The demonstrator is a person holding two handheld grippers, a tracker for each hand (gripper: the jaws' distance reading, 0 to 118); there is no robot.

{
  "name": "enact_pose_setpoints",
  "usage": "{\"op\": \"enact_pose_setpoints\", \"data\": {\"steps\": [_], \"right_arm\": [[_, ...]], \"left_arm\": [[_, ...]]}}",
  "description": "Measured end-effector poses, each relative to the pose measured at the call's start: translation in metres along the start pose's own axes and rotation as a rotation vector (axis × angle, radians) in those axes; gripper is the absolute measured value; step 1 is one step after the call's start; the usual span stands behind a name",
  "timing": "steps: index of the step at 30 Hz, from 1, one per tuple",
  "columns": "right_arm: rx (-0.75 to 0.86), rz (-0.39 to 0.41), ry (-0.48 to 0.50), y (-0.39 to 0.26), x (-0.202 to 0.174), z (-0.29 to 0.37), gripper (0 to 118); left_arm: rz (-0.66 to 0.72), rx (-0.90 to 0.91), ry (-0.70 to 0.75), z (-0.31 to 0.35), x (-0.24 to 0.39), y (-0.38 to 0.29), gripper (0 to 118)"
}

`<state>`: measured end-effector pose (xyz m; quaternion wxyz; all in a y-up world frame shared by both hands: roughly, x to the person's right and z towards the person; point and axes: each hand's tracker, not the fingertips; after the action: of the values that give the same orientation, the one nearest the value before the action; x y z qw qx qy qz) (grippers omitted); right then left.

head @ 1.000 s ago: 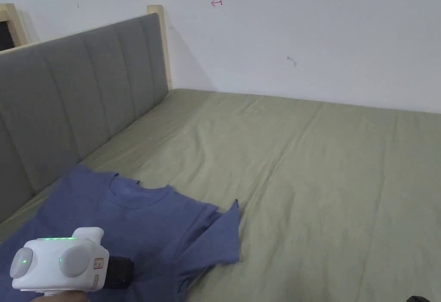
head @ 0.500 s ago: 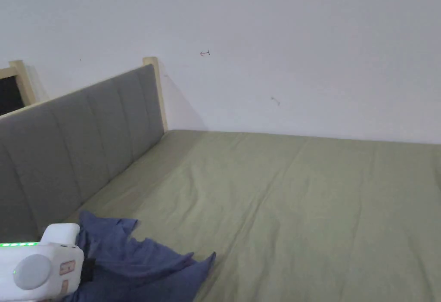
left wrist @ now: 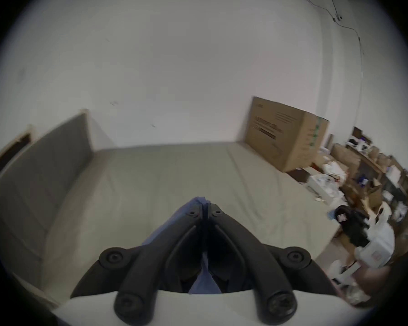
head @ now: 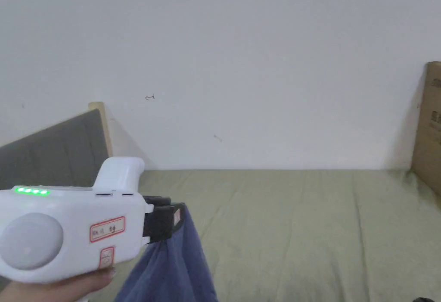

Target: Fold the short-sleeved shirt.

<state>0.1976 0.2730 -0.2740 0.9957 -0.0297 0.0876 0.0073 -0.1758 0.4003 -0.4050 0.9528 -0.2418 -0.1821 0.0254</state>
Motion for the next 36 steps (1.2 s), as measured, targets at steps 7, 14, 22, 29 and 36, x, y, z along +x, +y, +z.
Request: {"op": "enact_pose_setpoints", "data": {"steps": [7,14,22,29,36], "right_arm": [[-0.071,-0.006,-0.092,-0.024,0.038,0.016,2],[-0.177,-0.037,-0.12,-0.046,0.058,0.015,2],[-0.169,-0.076,-0.086,-0.032,0.042,0.012,2],[-0.009,-0.263,-0.113,-0.009,0.032,0.027,2],[0.052,-0.278,-0.233,-0.014,0.025,0.048,2]], "left_arm": [[0.046,-0.345,-0.135,-0.165,0.061,-0.09,1],[0.115,-0.532,0.012,-0.238,0.049,-0.209,99],[0.001,-0.193,0.049,-0.104,0.014,-0.132,112],[0.036,0.341,0.205,0.057,0.019,-0.156,28],[0.083,0.45,0.42,0.099,0.028,-0.225,0]]}}
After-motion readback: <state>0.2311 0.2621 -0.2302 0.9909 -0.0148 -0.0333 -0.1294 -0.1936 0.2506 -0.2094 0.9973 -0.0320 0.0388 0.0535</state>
